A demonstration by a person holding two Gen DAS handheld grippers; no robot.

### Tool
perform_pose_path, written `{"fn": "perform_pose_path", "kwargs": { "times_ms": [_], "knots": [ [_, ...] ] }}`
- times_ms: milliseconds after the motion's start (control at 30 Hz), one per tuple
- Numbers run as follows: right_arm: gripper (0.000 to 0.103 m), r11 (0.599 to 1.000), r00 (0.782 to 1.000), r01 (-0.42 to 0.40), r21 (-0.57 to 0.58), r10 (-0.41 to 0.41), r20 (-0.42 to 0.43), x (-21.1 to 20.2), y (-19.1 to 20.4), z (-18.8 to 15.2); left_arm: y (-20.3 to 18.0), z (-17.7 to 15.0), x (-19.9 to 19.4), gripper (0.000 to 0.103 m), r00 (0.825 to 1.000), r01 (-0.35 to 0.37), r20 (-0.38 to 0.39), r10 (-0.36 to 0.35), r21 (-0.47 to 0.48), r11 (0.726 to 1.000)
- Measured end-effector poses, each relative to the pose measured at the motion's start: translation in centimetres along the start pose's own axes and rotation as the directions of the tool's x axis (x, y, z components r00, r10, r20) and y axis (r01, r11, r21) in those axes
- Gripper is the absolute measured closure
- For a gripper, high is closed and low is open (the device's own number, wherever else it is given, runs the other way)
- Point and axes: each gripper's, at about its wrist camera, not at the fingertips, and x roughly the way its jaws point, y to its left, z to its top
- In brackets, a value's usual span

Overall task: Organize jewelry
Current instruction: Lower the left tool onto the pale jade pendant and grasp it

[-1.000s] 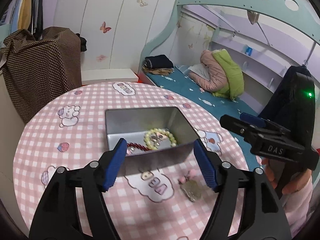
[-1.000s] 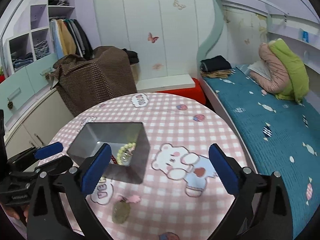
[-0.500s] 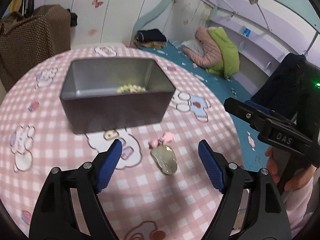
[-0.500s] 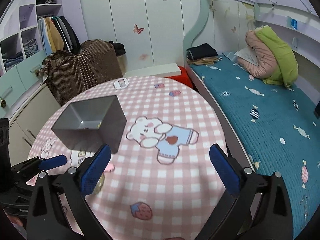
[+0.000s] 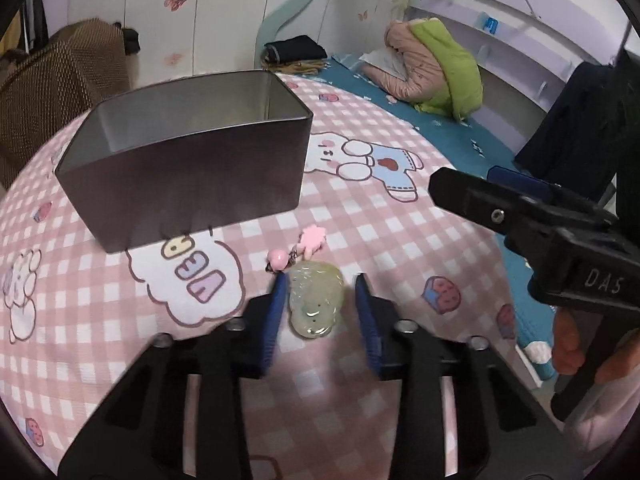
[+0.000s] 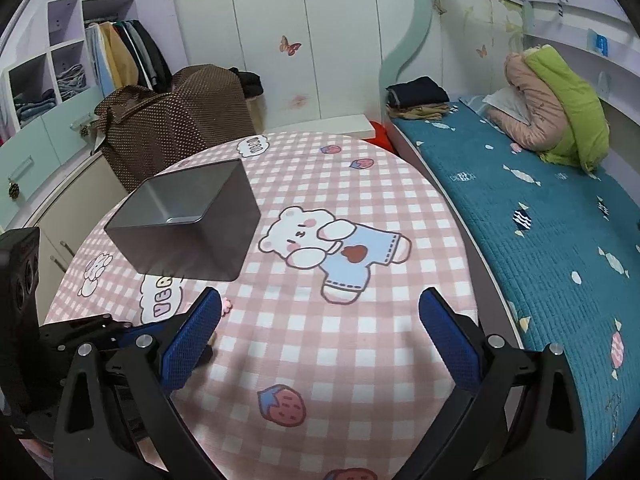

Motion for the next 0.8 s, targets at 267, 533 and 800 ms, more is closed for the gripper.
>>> {"fn": "perform_pose_path", "kwargs": {
  "times_ms": [267,533,800],
  "knots": [
    [0.008,1.000,1.000,-0.017,-0.018,0.016,-0.027,0.7,0.7,-0.2,0.9,-0.4,-0.5,0.074,1.000,0.008,0.013,-0.008,-0.012,1.000],
    [0.008,0.995,0.997,-0.058,-0.080,0.054,-0.056,1.7,3.1,-0.3,4.5,0.0,-2.9,0.102,0.998,0.002,0.070,0.005,-0.101,0.995],
    [0.008,0.994,0.996,-0.050,-0.094,0.043,-0.074,2.6,4.3,0.0,5.3,-0.5,-2.8,0.074,0.999,0.011,0.032,-0.008,-0.101,0.995]
  ]
}}
